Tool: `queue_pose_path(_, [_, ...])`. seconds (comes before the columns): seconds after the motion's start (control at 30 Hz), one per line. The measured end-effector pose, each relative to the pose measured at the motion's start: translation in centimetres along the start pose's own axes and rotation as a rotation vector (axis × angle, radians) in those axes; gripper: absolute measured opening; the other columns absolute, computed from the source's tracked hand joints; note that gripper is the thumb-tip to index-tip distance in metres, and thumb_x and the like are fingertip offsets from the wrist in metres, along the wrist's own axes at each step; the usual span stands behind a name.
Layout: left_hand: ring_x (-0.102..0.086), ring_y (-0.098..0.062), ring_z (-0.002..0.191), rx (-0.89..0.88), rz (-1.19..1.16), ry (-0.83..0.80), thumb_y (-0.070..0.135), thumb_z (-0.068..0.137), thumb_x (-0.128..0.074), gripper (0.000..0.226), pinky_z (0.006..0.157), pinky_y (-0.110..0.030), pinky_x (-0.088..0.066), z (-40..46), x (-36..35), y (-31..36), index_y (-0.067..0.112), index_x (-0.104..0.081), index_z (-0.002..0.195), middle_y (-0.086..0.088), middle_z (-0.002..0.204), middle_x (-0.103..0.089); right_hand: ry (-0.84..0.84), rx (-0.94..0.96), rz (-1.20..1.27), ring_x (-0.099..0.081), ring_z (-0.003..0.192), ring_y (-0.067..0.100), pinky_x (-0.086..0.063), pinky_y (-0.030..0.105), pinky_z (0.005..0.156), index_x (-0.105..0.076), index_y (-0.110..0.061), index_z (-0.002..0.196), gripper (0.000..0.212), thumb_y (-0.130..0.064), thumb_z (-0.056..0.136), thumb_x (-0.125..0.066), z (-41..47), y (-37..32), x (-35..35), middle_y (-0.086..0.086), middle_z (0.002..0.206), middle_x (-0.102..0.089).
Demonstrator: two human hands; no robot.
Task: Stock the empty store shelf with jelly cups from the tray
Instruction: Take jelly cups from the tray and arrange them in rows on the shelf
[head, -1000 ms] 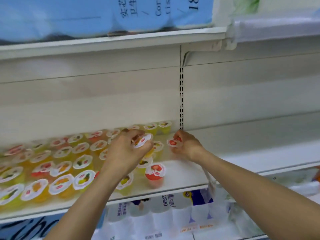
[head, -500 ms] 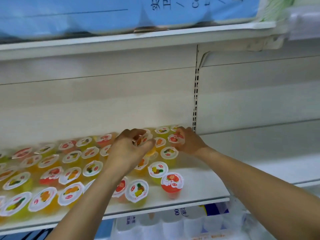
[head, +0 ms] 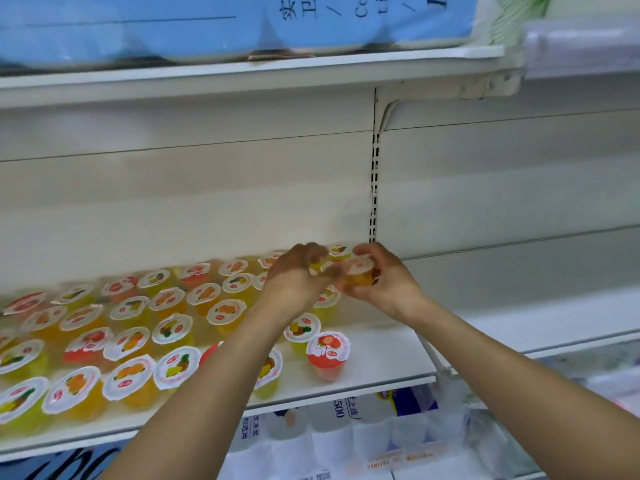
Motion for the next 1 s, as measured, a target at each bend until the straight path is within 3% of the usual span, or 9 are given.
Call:
queue_pose_path(0.17, [-0.040, -0.017, 0.126, -0.057, 0.520, -0.060, 0.071, 0.078, -0.055, 0.047, 0.103, -0.037, -0.025, 0.5, -1.9, -1.2, 0.045, -0.062, 0.117, 0.008, 0.125, -0.060, -0.077, -0.164, -0.120, -0.061, 0.090, 0.015, -0.047, 0.021, 0.071, -0.048, -0.021, 0.123, 0.058, -0.017, 0.074, -0.078, -1.0, 3.4, -0.4, 0.002, 0.112, -0.062])
queue_pose_path(0.27, [-0.041, -0.017, 0.124, -0.083, 0.574, -0.111, 0.071, 0.078, -0.053, 0.045, 0.102, -0.038, -0.025, 0.9, -2.4, -1.7, 0.047, -0.063, 0.115, 0.009, 0.122, -0.061, -0.095, -0.176, -0.143, -0.059, 0.094, 0.015, -0.043, 0.020, 0.073, -0.047, -0.019, 0.124, 0.058, -0.018, 0.075, -0.077, -1.0, 3.8, -0.9, 0.001, 0.114, -0.061])
queue_pose_path(0.43, [-0.040, -0.016, 0.120, -0.106, 0.602, -0.118, 0.058, 0.078, -0.059, 0.034, 0.099, -0.037, -0.026, 1.0, -1.9, -1.7, 0.046, -0.065, 0.109, 0.010, 0.115, -0.061, -0.152, -0.166, -0.187, -0.061, 0.098, 0.017, -0.052, 0.029, 0.080, -0.047, -0.023, 0.120, 0.056, -0.024, 0.073, -0.077, -0.7, 3.5, -1.8, -0.002, 0.111, -0.061])
queue_pose_path(0.57, [-0.039, -0.015, 0.120, -0.083, 0.633, -0.118, 0.055, 0.075, -0.061, 0.033, 0.100, -0.036, -0.025, 1.0, -1.4, -1.7, 0.046, -0.065, 0.107, 0.011, 0.112, -0.059, -0.178, -0.143, -0.155, -0.056, 0.092, 0.010, -0.040, 0.010, 0.062, -0.046, -0.026, 0.122, 0.054, -0.027, 0.077, -0.075, -0.8, 3.2, -2.3, -0.008, 0.111, -0.060])
queue_pose_path(0.63, [-0.039, -0.015, 0.122, -0.078, 0.625, -0.129, 0.055, 0.076, -0.060, 0.033, 0.101, -0.037, -0.025, 0.9, -1.5, -1.8, 0.045, -0.064, 0.108, 0.011, 0.117, -0.059, -0.183, -0.139, -0.183, -0.054, 0.090, 0.009, -0.038, 0.008, 0.060, -0.044, -0.027, 0.125, 0.055, -0.028, 0.079, -0.073, -1.0, 3.0, -2.3, -0.009, 0.110, -0.058])
queue_pose_path(0.73, [-0.036, -0.017, 0.127, -0.075, 0.558, -0.134, 0.057, 0.081, -0.058, 0.040, 0.103, -0.038, -0.025, 0.3, -1.5, -1.7, 0.044, -0.060, 0.119, 0.010, 0.130, -0.055, -0.205, -0.123, -0.193, -0.055, 0.104, 0.013, -0.048, 0.021, 0.082, -0.038, -0.026, 0.135, 0.068, -0.026, 0.077, -0.074, -1.6, 2.5, -1.6, -0.004, 0.124, -0.056])
queue_pose_path(0.8, [-0.034, -0.018, 0.131, -0.079, 0.487, -0.088, 0.059, 0.084, -0.055, 0.049, 0.105, -0.037, -0.027, -0.7, -1.6, -1.2, 0.041, -0.053, 0.130, 0.010, 0.137, -0.052, -0.197, -0.066, -0.261, -0.048, 0.122, 0.017, -0.043, 0.028, 0.098, -0.031, -0.026, 0.144, 0.077, -0.029, 0.079, -0.074, -2.5, 2.5, -0.4, 0.000, 0.137, -0.047])
queue_pose_path(0.9, [-0.036, -0.022, 0.133, -0.186, 0.494, 0.026, 0.065, 0.085, -0.045, 0.061, 0.105, -0.039, -0.030, -3.4, -2.7, 0.5, 0.037, -0.045, 0.139, 0.007, 0.141, -0.050, -0.099, 0.095, -0.475, -0.038, 0.132, 0.019, -0.034, 0.030, 0.106, -0.032, -0.025, 0.146, 0.068, -0.038, 0.087, -0.064, -4.9, 3.3, 2.4, 0.001, 0.146, -0.039])
queue_pose_path(1.0, [-0.046, -0.024, 0.124, -0.375, 0.408, 0.107, 0.064, 0.082, -0.038, 0.066, 0.101, -0.038, -0.033, -6.4, -5.1, 2.7, 0.028, -0.051, 0.135, 0.002, 0.135, -0.055, 0.063, 0.202, -0.574, -0.043, 0.128, 0.020, -0.033, 0.034, 0.105, -0.045, -0.022, 0.139, 0.053, -0.042, 0.090, -0.053, -8.8, 4.5, 5.8, 0.001, 0.142, -0.045])
Point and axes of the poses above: each hand's wrist, its own z-axis towards the middle knuckle, its own x-axis out of the back of the hand, y = z × x, the point moved 2 cm from there along z, towards the middle knuckle
